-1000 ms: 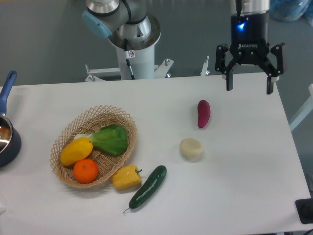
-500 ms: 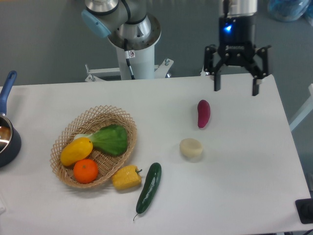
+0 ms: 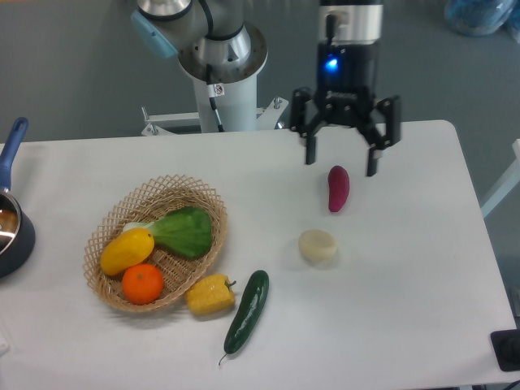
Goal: Pick up the mango from the basket
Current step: 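Move the open gripper across the table toward the wicker basket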
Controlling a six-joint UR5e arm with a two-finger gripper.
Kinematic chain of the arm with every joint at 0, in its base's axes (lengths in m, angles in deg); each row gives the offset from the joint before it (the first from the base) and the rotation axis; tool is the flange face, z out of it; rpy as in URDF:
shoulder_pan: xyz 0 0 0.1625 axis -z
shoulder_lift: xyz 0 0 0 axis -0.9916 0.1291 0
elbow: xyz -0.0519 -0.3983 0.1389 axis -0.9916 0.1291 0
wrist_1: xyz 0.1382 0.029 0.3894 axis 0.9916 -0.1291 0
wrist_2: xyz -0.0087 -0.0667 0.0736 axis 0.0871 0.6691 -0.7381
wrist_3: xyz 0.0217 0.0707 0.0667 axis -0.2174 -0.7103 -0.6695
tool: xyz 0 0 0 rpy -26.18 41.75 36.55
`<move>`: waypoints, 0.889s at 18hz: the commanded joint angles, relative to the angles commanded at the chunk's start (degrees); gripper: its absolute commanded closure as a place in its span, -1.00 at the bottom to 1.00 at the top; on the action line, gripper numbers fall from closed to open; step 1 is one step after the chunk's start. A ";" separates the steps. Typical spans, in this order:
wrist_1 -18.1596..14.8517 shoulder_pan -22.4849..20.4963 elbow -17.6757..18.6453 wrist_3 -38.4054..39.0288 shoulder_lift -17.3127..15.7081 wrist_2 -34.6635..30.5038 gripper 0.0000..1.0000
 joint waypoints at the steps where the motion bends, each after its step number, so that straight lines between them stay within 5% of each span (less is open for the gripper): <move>1: 0.53 0.88 0.09 1.07 0.35 0.00 -1.00; 8: 2.98 7.30 1.14 1.52 0.62 0.26 -1.00; 11: 3.52 9.68 1.14 7.73 1.41 0.26 -1.00; 16: 4.84 12.93 5.44 6.72 2.90 -0.17 -1.00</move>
